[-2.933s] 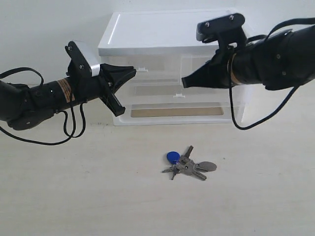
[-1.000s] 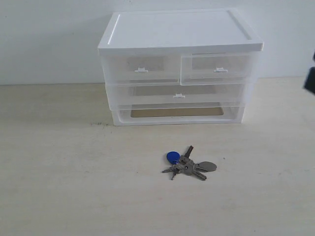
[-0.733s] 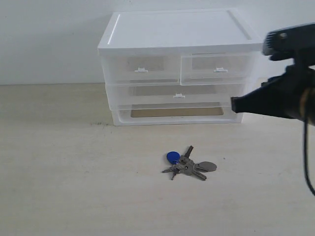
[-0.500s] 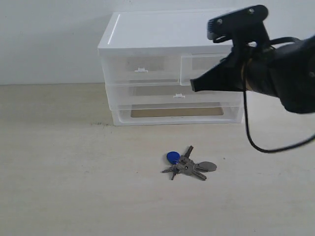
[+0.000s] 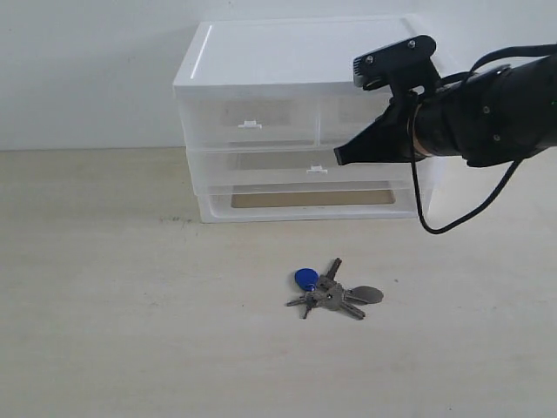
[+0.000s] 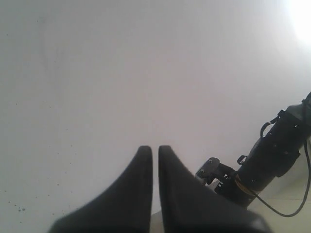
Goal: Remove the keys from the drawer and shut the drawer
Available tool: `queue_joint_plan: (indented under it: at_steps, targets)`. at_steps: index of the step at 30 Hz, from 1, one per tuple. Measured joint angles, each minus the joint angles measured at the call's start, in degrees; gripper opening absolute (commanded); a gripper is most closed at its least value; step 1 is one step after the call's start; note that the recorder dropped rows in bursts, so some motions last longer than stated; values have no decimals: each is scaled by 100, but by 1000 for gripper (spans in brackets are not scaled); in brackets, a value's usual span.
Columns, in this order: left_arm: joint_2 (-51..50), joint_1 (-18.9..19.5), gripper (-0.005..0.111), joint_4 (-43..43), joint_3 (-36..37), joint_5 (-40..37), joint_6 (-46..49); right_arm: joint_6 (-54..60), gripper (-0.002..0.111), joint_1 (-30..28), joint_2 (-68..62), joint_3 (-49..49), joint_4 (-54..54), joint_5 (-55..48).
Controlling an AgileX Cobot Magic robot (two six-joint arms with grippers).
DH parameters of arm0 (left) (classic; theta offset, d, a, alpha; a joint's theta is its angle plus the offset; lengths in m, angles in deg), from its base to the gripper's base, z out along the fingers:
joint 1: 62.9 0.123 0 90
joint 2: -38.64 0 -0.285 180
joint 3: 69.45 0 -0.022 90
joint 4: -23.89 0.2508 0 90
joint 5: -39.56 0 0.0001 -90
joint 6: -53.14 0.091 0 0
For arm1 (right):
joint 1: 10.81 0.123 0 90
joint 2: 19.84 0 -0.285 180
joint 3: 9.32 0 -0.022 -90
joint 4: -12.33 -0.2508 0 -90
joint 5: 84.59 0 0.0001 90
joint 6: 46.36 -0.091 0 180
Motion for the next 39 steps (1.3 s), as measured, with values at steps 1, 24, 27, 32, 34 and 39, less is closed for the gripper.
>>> queue_joint_plan:
  at_steps: [1,24,27,32,34,39]
  targets:
    - [0,0,4,0,0,0,0,-7,0,2,-25,-30,-16,58]
    - [0,0,4,22,0,-445,0,-204,0,-56,3317,1547,46,836]
    - [0,0,4,35,0,-472,0,-360,0,-56,4374,1959,46,851]
    - [0,0,4,35,0,-584,0,-669,0,-56,6031,2532,46,866]
    - [0,0,4,35,0,-595,0,-768,0,-62,6543,2651,46,894]
    - [0,0,4,35,0,-595,0,-867,0,-70,7937,2883,46,1110]
